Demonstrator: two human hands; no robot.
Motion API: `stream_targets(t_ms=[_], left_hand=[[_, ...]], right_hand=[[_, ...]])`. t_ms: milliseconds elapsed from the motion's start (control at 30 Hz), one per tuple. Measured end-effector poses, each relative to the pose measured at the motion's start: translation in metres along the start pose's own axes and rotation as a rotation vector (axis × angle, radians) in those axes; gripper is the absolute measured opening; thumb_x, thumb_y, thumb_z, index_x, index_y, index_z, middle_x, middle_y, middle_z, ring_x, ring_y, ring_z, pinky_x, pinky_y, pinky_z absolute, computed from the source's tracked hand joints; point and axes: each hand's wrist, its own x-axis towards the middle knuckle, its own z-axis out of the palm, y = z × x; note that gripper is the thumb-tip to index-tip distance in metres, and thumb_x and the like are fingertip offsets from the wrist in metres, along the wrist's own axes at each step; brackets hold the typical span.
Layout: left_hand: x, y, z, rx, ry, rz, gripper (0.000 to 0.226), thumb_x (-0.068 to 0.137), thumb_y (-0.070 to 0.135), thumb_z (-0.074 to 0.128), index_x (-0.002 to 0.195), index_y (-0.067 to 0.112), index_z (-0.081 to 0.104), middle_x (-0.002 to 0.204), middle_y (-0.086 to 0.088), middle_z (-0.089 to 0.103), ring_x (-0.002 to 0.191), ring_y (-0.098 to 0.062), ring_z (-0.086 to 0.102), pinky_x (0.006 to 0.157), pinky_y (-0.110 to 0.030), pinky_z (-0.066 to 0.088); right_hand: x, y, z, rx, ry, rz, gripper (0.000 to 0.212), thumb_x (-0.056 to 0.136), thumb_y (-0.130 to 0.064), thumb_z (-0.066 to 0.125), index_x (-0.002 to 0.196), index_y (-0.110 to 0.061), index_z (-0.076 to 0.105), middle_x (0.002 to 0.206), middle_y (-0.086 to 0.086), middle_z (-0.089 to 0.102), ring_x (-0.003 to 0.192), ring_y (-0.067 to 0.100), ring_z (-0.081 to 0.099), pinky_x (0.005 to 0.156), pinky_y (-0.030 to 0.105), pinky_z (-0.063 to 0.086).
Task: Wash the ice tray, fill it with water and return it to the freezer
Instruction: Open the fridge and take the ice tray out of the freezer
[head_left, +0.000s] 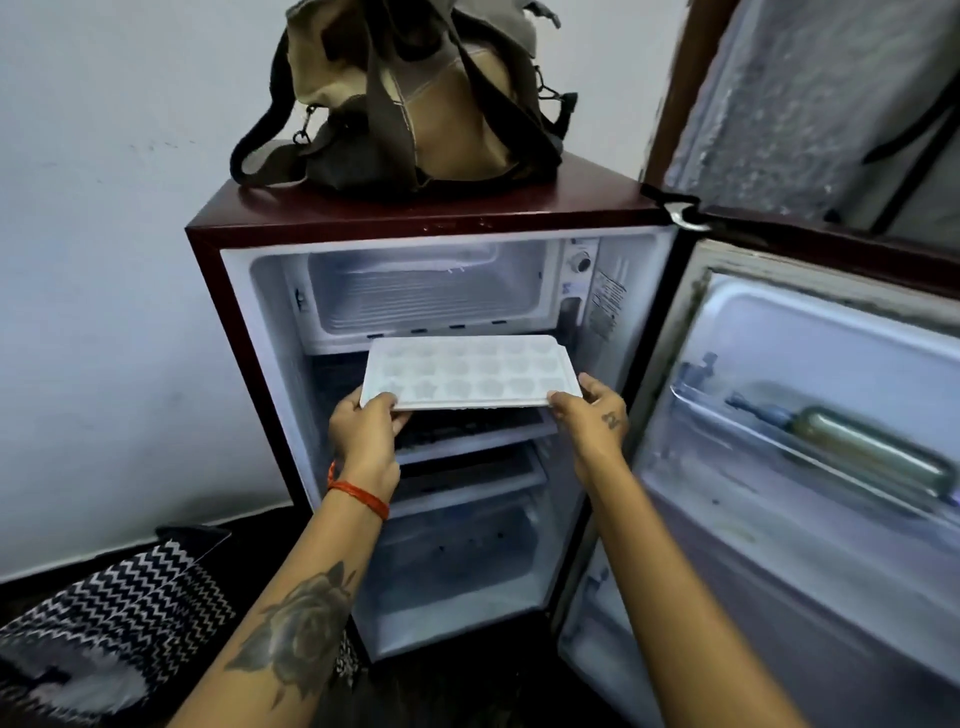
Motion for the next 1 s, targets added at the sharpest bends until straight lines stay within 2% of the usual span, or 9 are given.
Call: stream_targets(t_ms=[100,200,333,500,600,700,833,933,1000], left_hand=[[-0.028,-0.005,-0.011,0.026,-0.021,-0.036,0.041,0.086,-0.006,0.046,0.125,-0.001,0.053,0.119,-0.016,0.061,0.1,-0.025,0.062,0.08,-0.03,0.053],[-0.054,-0.012,-0.019,0.067,-0.073,-0.065,0.039,0.086,-0.005,0.047,0.125,-0.001,0.053,0.122,-0.017,0.06,0.105,-0.028,0.061,0.078,-0.031,0.053],[-0.092,-0.025,-0.019,0.125,-0.128,-0.09,0.039,0.085,-0.003,0.048,0.124,-0.001,0.051,0.122,-0.018,0.059,0.104,-0.028,0.061,0.077,-0.032,0.053],[-0.143,-0.048,-0.01,0.157,-0.213,-0.137,0.024,0.085,-0.001,0.049,0.109,0.004,0.053,0.113,-0.014,0.061,0.091,-0.023,0.062,0.073,-0.032,0.054],[-0.175,-0.063,-0.005,0.215,-0.258,-0.165,0.026,0.084,0.002,0.052,0.11,0.003,0.053,0.113,-0.014,0.062,0.091,-0.024,0.062,0.079,-0.038,0.055],[-0.211,-0.075,-0.002,0.219,-0.304,-0.174,0.027,0.086,0.0,0.051,0.113,0.003,0.051,0.111,-0.013,0.06,0.095,-0.025,0.061,0.073,-0.034,0.054],[-0.268,-0.097,-0.002,0.269,-0.37,-0.204,0.022,0.084,0.0,0.052,0.106,0.006,0.052,0.112,-0.014,0.06,0.09,-0.023,0.061,0.073,-0.035,0.054],[-0.32,-0.108,-0.003,0.279,-0.451,-0.237,0.016,0.084,-0.002,0.051,0.096,0.008,0.05,0.107,-0.012,0.059,0.08,-0.017,0.06,0.068,-0.03,0.056],[-0.352,-0.114,-0.002,0.264,-0.488,-0.249,0.017,0.086,-0.004,0.05,0.099,0.007,0.046,0.109,-0.014,0.056,0.087,-0.021,0.06,0.07,-0.028,0.055]], right_hand=[[-0.042,0.003,-0.026,-0.019,0.02,-0.029,0.024,0.064,-0.008,0.062,0.084,-0.02,0.07,0.079,-0.001,0.068,0.072,0.018,0.06,0.07,0.033,0.053],[-0.075,0.007,-0.054,-0.021,0.106,-0.005,0.023,0.06,-0.016,0.063,0.077,-0.03,0.067,0.082,-0.005,0.071,0.077,0.021,0.066,0.076,0.038,0.057],[-0.109,0.019,-0.098,-0.039,0.18,0.026,0.042,0.049,-0.031,0.063,0.09,-0.026,0.068,0.09,-0.001,0.072,0.085,0.024,0.068,0.082,0.046,0.056],[-0.152,0.032,-0.158,0.049,0.287,0.074,0.029,0.074,-0.002,0.065,0.1,-0.014,0.06,0.104,0.011,0.068,0.093,0.03,0.065,0.081,0.038,0.057],[-0.176,0.041,-0.195,0.079,0.374,0.062,0.032,0.073,0.001,0.065,0.102,-0.013,0.059,0.103,0.01,0.066,0.09,0.028,0.065,0.078,0.037,0.057],[-0.202,0.047,-0.226,0.115,0.455,0.051,0.032,0.073,0.004,0.064,0.099,-0.014,0.057,0.096,0.004,0.065,0.089,0.025,0.064,0.077,0.036,0.056],[-0.242,0.053,-0.278,0.118,0.555,0.045,0.037,0.063,-0.007,0.066,0.097,-0.019,0.059,0.096,0.004,0.067,0.089,0.024,0.066,0.082,0.041,0.056],[-0.278,0.054,-0.322,0.121,0.671,0.047,0.035,0.071,0.002,0.064,0.1,-0.017,0.06,0.097,0.005,0.068,0.079,0.016,0.065,0.081,0.039,0.056],[-0.301,0.055,-0.346,0.128,0.744,0.041,0.034,0.071,0.002,0.064,0.099,-0.017,0.06,0.098,0.007,0.069,0.077,0.013,0.064,0.079,0.036,0.056]])
